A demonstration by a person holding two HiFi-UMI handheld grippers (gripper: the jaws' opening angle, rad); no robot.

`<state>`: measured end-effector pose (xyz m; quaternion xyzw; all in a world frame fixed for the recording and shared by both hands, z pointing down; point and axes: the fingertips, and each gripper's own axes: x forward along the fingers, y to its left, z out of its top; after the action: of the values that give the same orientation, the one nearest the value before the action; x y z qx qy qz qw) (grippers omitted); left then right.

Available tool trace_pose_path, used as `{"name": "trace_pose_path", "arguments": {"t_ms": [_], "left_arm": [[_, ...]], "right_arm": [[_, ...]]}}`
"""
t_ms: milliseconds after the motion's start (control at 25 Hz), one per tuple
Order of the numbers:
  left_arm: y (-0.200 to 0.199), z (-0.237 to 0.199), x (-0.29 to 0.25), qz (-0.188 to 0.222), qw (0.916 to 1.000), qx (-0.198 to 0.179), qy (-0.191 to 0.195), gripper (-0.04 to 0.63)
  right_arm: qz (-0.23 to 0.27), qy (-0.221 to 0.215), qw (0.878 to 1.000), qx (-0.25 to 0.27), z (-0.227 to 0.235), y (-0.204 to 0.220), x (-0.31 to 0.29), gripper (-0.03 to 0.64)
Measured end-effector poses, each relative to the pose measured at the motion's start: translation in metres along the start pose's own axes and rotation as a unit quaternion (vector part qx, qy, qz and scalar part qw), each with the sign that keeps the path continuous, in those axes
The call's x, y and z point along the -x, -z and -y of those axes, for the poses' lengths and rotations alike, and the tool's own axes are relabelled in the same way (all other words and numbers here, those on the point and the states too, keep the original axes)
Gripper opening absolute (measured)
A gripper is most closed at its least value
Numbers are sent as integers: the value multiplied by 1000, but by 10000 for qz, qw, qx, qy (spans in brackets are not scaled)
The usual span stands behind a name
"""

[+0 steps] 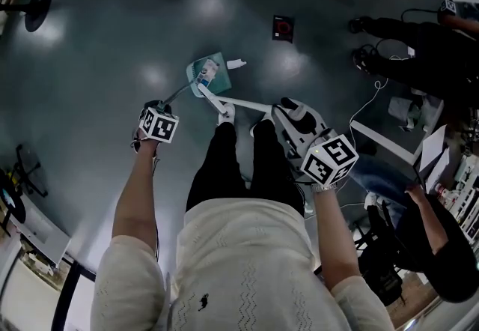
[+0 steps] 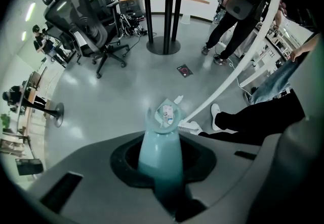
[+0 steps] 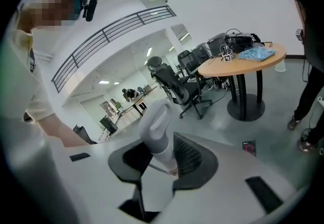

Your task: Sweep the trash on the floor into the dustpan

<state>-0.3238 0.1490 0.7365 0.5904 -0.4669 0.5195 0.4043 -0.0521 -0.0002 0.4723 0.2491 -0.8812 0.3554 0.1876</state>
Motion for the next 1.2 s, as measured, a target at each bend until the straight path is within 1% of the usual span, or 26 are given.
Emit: {"name": "trace_pose_path", "arguments": {"t_ms": [80, 240, 320, 440, 560, 720, 880, 960, 1040, 1120, 1200], "left_arm": [[1, -1, 0, 11, 10000, 9, -19, 91], [4, 0, -2, -9, 10000, 59, 44, 91], [5, -2, -2, -17, 9999, 100, 56, 91], [7, -1, -3, -29, 9996, 267, 115, 91], [10, 2, -2, -35, 9994, 322, 79, 91], [12, 5, 0, -38, 9994, 345, 10, 91], [12, 8, 0, -68, 9993, 374, 13, 91], [12, 9, 0, -76, 9992, 401, 12, 91], [12, 9, 0, -82, 9991, 421, 2, 91], [11, 11, 0, -71, 9991, 421, -6, 91], [10, 11, 0, -72, 9991, 421, -16, 91]], "right_arm": [[-81, 4, 10000, 5, -4, 2, -1, 123], [-194, 15, 9995, 233, -9, 4, 6, 123], [-163, 155, 9994, 257, -4, -4, 14, 123], [47, 429, 9989, 198, 15, -28, 34, 123], [229, 747, 9966, 252, 36, -51, 57, 121], [286, 1092, 9917, 614, 55, -68, 68, 121], [119, 1377, 9832, 1190, 63, -62, 52, 121], [-63, 1387, 9793, 1471, 62, -49, 36, 121], [-209, 1294, 9770, 1679, 55, -36, 18, 121], [-255, 1148, 9767, 1794, 43, -29, 4, 123], [-341, 1018, 9781, 1786, 30, -24, -9, 123]]}}
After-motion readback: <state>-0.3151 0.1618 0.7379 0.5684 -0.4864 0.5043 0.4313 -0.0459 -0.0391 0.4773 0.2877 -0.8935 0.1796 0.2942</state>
